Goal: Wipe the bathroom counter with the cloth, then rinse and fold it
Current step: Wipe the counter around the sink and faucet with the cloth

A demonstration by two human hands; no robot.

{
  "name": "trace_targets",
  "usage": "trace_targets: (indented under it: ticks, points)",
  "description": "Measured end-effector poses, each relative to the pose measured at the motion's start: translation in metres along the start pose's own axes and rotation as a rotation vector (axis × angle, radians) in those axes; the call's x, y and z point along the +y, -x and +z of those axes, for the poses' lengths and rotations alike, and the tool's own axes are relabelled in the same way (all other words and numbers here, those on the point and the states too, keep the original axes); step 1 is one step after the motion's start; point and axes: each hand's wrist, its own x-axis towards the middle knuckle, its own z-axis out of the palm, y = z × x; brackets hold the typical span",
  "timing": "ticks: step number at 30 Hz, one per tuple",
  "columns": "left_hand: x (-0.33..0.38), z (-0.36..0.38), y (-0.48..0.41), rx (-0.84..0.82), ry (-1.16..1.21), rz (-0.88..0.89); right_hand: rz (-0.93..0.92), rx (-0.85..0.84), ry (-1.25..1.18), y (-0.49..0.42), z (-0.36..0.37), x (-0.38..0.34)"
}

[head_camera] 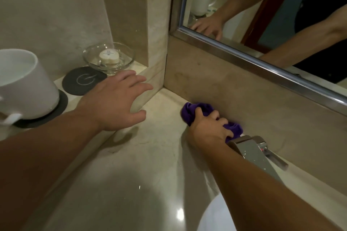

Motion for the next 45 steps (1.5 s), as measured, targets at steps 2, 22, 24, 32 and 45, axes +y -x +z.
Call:
trace_targets:
  ticks: [2, 22, 24, 32, 45]
  points:
    - [0.000, -0.001, 0.001, -0.001, 0.021, -0.010, -0.050, 0.090, 0.025, 0.003, 0.007, -0.005]
    - [-0.011, -0.004, 0.062, 0.002, -0.060, 0.087, -0.615, 0.279, 0.202, 0.030, 0.012, -0.030]
    - [-0.013, -0.003, 0.084, -0.012, -0.095, 0.065, -0.622, 0.269, 0.159, 0.026, 0.017, -0.032]
    - [-0.019, 0.000, 0.113, 0.003, 0.036, -0.106, -0.697, 0.252, 0.005, 0.033, 0.043, -0.044]
    - [-0.016, -0.005, 0.120, 0.002, 0.118, -0.101, -0.760, 0.299, -0.009, 0.129, 0.089, -0.073]
